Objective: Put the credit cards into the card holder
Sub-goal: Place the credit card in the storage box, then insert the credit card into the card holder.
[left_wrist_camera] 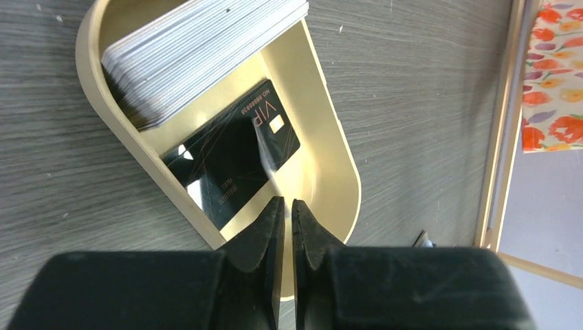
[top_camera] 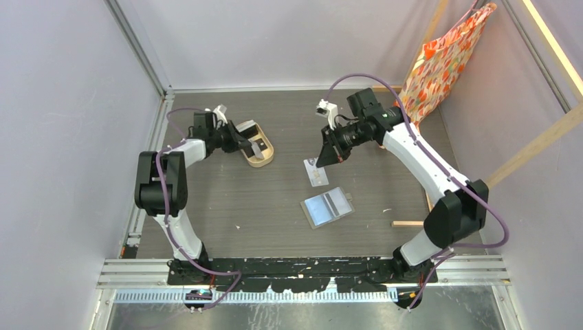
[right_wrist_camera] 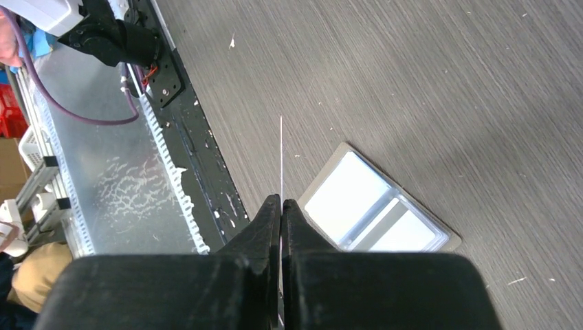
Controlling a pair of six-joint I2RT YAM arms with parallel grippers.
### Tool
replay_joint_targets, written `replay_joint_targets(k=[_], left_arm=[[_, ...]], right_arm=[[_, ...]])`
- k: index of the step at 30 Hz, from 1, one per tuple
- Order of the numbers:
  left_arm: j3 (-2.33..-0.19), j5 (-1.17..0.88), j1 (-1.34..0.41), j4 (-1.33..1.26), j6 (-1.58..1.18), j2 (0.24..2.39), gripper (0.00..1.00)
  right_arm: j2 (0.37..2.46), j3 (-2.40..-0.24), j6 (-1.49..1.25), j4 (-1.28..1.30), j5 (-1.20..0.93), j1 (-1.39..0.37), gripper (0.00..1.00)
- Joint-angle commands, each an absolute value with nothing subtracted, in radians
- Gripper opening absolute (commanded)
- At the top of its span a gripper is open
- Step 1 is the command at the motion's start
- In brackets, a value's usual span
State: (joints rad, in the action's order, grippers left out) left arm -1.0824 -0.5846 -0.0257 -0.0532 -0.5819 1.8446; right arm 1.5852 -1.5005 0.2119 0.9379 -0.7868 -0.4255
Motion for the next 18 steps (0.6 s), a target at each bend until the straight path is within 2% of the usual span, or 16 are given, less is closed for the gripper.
replay_joint_targets(k=[1, 4, 8, 12, 15, 18], left_arm=[[-1.133, -0.533, -0.043, 0.043, -0.516, 1.79, 0.1], [-1.161, -0.496, -0.053, 0.095, -0.482, 1.781, 0.09], [-1.207, -0.457, -0.063, 0.158, -0.442, 1.764, 0.11], [-1.192, -0.388, -0.113, 0.18, -0.405, 1.647, 0.14], [-1.111, -0.355, -0.192, 0.113, -0.364, 1.483, 0.26], [-0.909, -0.407, -0.257, -0.146, -0.398, 1.289, 0.56]], right_arm=[[1.498, -1.44, 0.235, 0.853, -0.811, -0.392, 0.01], [1.495, -1.429, 0.226, 0.846, -0.839, -0.372, 0.01], [1.494, -1.423, 0.227, 0.847, -0.857, -0.36, 0.01], [1.469, -1.404, 0.223, 0.839, -0.895, -0.34, 0.01], [1.428, -1.341, 0.177, 0.758, -0.96, -0.318, 0.01], [1.363, -1.23, 0.096, 0.618, -1.01, -0.295, 0.01]])
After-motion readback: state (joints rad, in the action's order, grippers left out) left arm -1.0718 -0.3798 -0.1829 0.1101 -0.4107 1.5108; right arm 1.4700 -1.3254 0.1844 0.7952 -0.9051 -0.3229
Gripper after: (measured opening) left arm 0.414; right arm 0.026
